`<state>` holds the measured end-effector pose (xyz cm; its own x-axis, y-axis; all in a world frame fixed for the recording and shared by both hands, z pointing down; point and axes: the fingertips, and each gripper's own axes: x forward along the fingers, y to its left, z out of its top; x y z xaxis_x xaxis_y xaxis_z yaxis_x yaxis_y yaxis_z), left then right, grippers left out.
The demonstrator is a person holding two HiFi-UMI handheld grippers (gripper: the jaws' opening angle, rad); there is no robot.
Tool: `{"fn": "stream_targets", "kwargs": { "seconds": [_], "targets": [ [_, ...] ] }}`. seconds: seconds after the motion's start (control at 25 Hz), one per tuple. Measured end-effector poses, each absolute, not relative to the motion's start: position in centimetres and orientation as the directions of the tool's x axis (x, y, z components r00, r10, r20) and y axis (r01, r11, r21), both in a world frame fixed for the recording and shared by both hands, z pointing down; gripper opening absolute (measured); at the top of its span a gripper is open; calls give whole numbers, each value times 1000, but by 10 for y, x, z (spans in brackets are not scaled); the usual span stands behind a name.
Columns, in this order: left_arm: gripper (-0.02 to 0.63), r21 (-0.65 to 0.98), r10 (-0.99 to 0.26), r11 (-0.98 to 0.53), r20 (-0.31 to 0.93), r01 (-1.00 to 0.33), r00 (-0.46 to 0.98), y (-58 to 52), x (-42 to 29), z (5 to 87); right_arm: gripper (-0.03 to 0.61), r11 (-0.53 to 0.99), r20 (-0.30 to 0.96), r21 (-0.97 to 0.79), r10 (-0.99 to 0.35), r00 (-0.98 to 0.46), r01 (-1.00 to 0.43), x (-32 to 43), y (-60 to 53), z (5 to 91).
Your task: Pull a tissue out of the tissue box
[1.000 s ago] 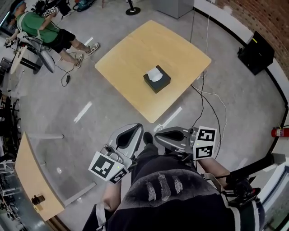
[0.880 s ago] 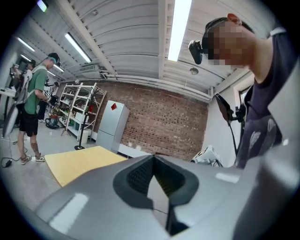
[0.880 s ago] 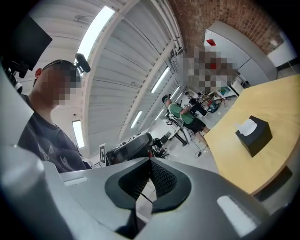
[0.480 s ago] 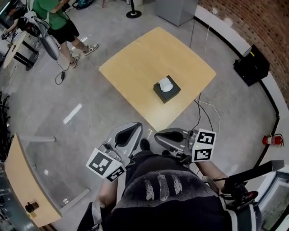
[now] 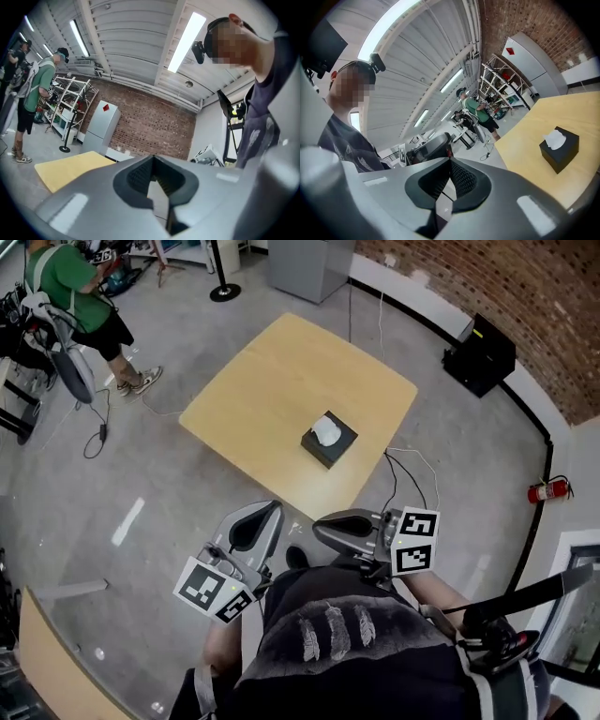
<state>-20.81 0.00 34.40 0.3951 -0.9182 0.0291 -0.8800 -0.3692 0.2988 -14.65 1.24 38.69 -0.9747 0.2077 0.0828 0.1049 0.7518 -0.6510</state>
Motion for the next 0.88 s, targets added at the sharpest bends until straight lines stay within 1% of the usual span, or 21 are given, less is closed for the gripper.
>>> {"fn": "stream_targets", "kwargs": {
  "seconds": [0.16, 0.36, 0.72, 0.88],
  "targets": [
    [3, 311, -905, -400, 11, -862, 424, -5, -212, 349, -3, 760, 118, -647, 180, -977, 62, -147, 13, 393],
    [2, 314, -904, -399, 24, -862, 427, -13, -218, 346, -3, 752, 118, -657, 183, -976, 61, -156, 8, 391],
    [2, 343, -897, -346, 151, -873, 415, -46, -206, 365, -3, 696, 77, -714, 193, -978, 81, -143, -26, 394],
    [2, 300, -885, -345, 212, -889, 415, -69, -200, 361, -3, 675, 17, -729, 184, -983, 114, -140, -48, 396]
  ]
}}
